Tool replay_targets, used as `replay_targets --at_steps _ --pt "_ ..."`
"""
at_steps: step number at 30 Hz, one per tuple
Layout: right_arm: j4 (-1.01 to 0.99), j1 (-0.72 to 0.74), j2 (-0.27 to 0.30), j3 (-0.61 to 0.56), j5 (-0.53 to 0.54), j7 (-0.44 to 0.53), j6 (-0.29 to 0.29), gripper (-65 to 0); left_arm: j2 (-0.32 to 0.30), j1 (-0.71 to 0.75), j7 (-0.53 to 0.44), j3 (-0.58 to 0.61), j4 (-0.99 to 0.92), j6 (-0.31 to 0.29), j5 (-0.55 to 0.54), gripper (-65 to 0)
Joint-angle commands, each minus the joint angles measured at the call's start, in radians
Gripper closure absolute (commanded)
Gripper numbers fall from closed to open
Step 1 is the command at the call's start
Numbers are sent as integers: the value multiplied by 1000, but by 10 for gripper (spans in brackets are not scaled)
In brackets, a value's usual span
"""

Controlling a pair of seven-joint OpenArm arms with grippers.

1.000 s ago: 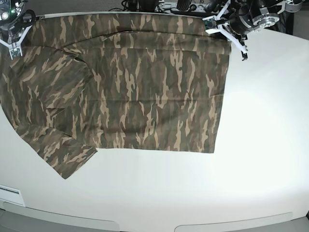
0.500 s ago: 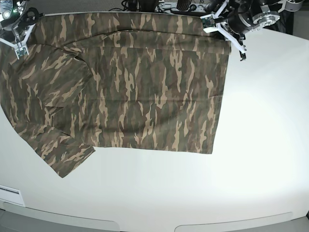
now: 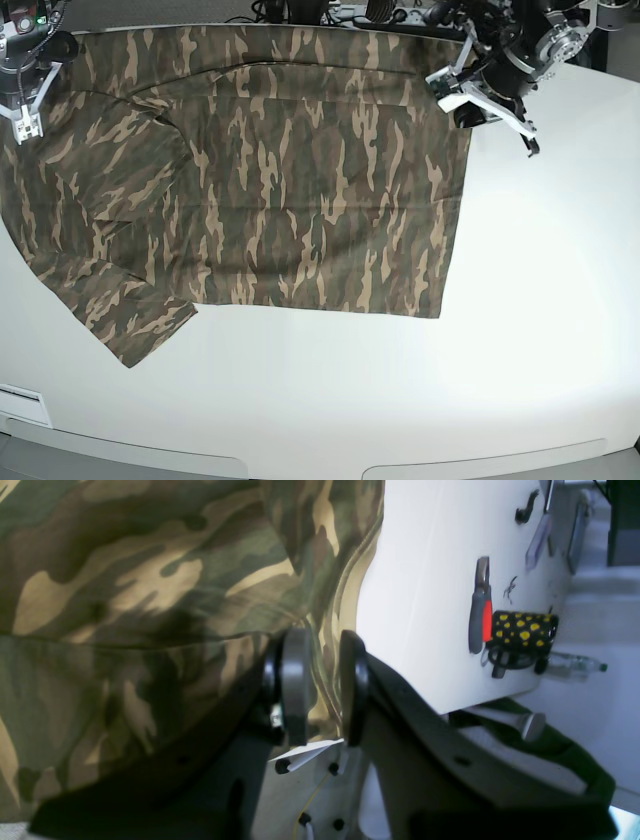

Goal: Fold the T-shirt properly
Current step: 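Release the collar and move the left gripper to the hem corner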

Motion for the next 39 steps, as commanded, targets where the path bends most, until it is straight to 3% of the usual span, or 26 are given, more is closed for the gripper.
replay_targets --at_steps 1,5,10,13,18,22,25,27,33,39 --pt "16 -5 15 10 -23 10 -12 -140 -13 -6 -28 -56 16 5 -6 0" --pt "16 -5 15 10 -23 19 -12 -140 1 -70 -72 -299 -19 -38 -173 0" --pt "16 -5 15 10 -22 20 -13 -140 87 -230 -148 -538 -265 -150 -489 0" --pt "16 -5 15 10 -21 29 -12 -139 163 -374 -175 -593 -476 -196 -667 0" --pt "16 -5 15 10 8 39 -12 -140 266 -597 -198 -596 -821 -262 -855 0" --pt "16 -5 15 10 31 39 -12 -139 340 -748 -144 -596 -1049 -344 -932 -7" --pt "16 -5 15 10 30 39 -12 -140 389 -830 -105 -594 -1162 -368 -959 -232" --pt "16 -5 15 10 30 39 -12 -140 421 -875 -105 -584 -1232 -373 -966 -311" --pt "16 -5 15 10 30 47 -12 -140 516 -977 -66 -478 -1422 -407 -966 -312" --pt "16 -2 15 10 30 46 -12 -140 618 -990 -31 -369 -1479 -406 -965 -312"
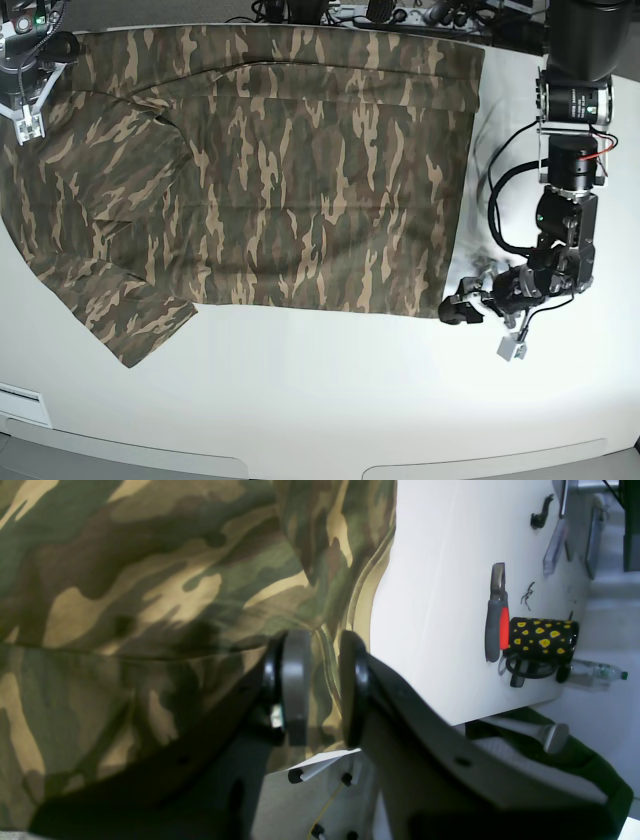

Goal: Fold the T-shirt properly
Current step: 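Release the collar and move the left gripper to the hem corner, then move the right gripper to the hem corner by the sleeve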

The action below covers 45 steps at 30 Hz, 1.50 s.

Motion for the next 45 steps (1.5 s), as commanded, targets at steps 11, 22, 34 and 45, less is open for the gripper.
replay_targets --at_steps 11,22,34,45 --pt "16 84 15 10 -15 11 -8 -139 94 -17 100 31 5 5 10 -115" --pt "-23 363 15 10 161 105 43 -203 89 -17 99 31 5 4 11 0" --pt "-774 1036 14 10 477 116 298 -377 91 -5 92 31 5 4 71 0" --pt "-1452 1466 14 10 626 166 483 -377 91 0 93 31 5 4 71 0"
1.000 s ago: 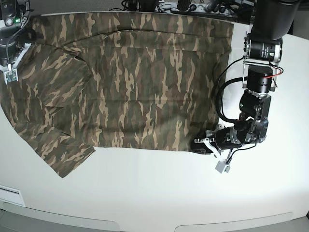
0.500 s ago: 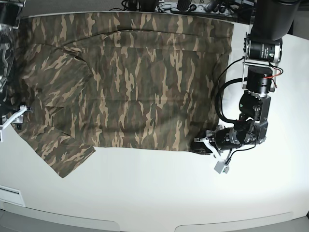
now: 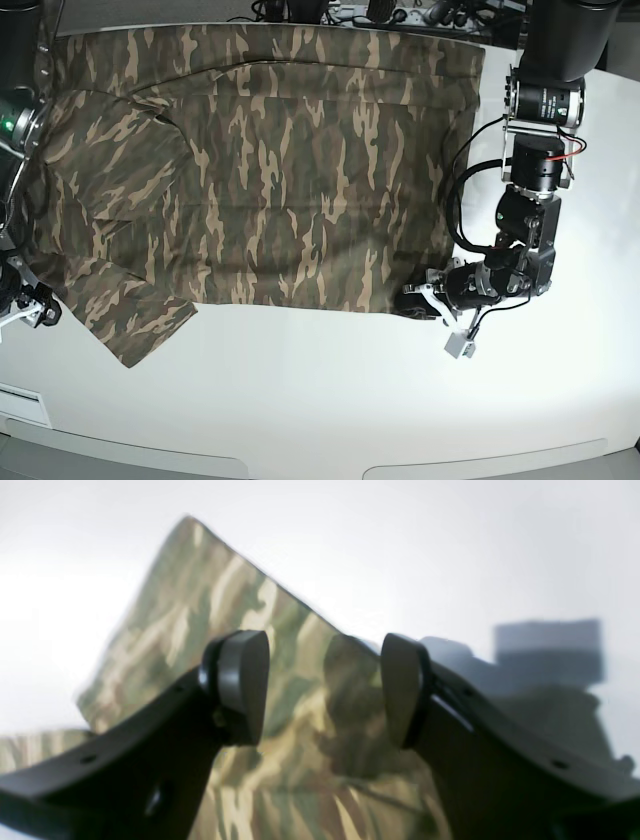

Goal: Fold the T-shirt properly
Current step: 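Move the right gripper to the hem corner by the sleeve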

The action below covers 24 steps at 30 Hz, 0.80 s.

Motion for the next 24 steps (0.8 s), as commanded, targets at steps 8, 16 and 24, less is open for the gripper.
replay_targets --at_steps 8,16,24 --pt "-37 45 4 4 -182 169 -164 -377 -8 -10 37 2 1 16 45 0" --pt "-37 11 -41 4 -238 208 -245 -375 -8 -10 39 2 1 16 45 0" --pt "-37 -60 -76 4 -225 250 -161 -375 -8 -10 38 2 1 16 45 0"
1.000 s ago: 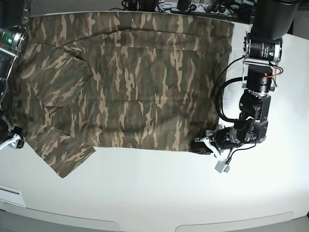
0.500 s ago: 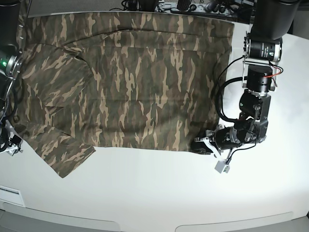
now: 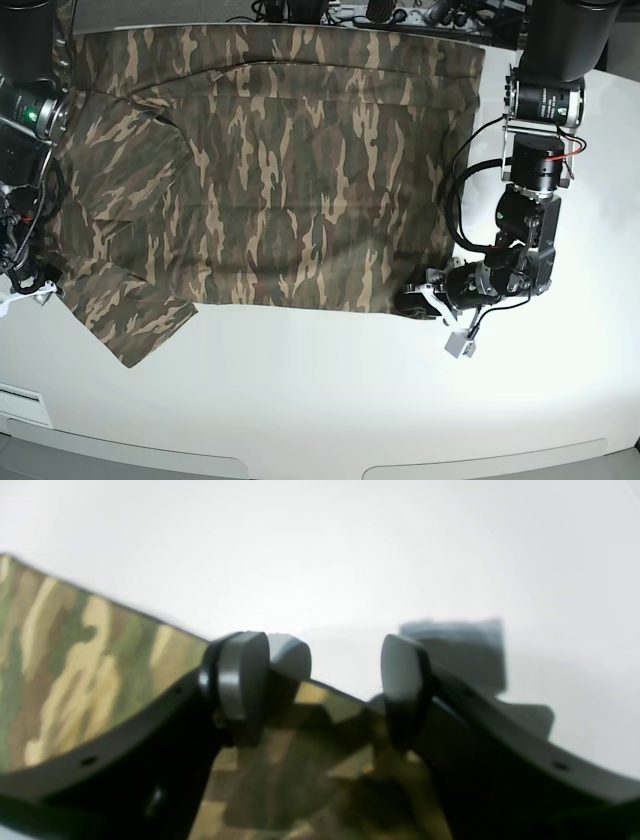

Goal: Fold the T-shirt properly
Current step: 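Move the right gripper to the hem corner by the sleeve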

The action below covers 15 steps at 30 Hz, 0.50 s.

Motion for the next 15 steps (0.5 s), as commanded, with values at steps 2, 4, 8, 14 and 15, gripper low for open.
replay_targets --at_steps 2,4,8,14,15 --pt "12 22 16 3 45 -18 45 -375 -8 -11 42 2 1 16 45 0" --pt "12 23 18 3 85 -35 109 -375 -9 -11 45 2 1 16 45 0" --pt "12 23 18 3 172 -91 244 -375 -8 -11 46 2 1 16 45 0" --pt "12 23 18 3 269 -153 355 -375 -8 -11 46 2 1 16 45 0" --pt "12 23 18 3 276 -154 359 -375 -8 -11 45 2 1 16 45 0"
